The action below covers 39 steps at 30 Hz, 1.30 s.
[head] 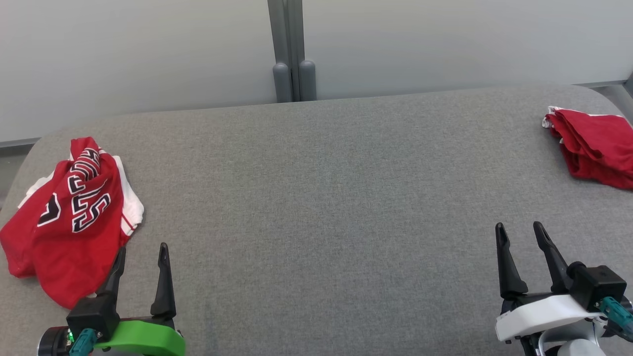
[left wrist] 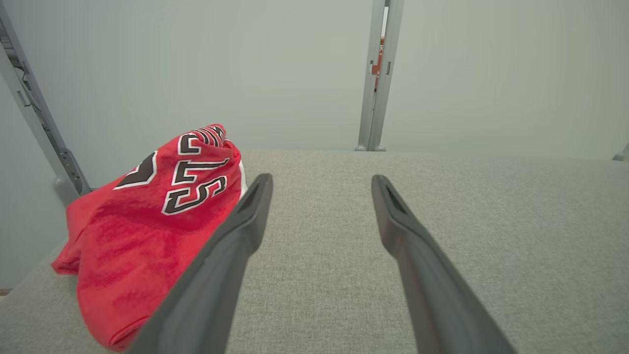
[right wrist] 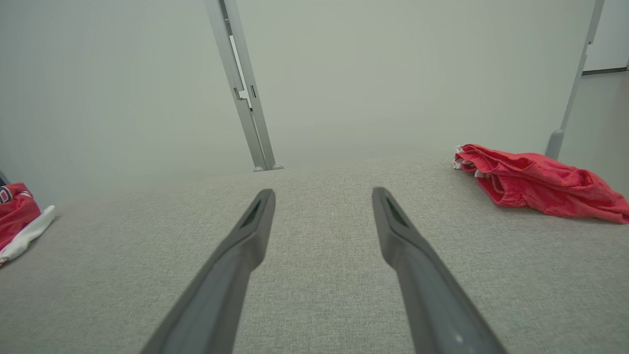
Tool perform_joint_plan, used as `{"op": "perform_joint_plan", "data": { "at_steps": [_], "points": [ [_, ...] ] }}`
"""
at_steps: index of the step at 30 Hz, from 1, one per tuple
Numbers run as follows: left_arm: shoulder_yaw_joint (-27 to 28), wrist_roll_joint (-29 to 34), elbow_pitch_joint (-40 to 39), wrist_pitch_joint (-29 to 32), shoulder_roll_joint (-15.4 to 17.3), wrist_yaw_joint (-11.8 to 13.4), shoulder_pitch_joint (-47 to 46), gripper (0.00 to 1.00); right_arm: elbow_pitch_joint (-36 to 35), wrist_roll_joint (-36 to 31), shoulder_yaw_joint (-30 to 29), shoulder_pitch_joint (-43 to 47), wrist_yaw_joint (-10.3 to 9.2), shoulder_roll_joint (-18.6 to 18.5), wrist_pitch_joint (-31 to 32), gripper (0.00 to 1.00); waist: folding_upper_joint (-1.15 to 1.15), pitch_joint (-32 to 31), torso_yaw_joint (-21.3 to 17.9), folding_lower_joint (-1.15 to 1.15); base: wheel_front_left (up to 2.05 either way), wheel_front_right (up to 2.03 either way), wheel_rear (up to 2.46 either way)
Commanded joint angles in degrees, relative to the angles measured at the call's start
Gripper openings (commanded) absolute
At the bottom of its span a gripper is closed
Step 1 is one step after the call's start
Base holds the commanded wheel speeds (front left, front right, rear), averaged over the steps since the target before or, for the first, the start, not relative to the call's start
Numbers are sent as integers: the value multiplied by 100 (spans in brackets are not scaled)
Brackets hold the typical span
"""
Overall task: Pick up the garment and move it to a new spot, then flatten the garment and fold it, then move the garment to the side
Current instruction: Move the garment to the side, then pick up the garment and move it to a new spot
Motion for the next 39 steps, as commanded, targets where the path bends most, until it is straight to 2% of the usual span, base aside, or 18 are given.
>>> {"op": "perform_joint_plan", "data": {
  "at_steps": [1, 29, 39],
  "points": [
    [30, -16, 14, 0, 46, -10, 105, 100, -35, -20, -8, 85, -11, 22, -17, 100, 0, -29, -9, 1, 0, 0, 0],
    [100, 59, 115, 1, 52, -46, 95, 100, 25, 16, 55, 264, -11, 118, -17, 100, 0, -116, 100, 1, 0, 0, 0],
    [114, 81, 143, 1, 97, -49, 47, 100, 64, 20, 63, 304, -11, 143, -17, 100, 0, -142, 571, 1, 0, 0, 0]
  ]
}}
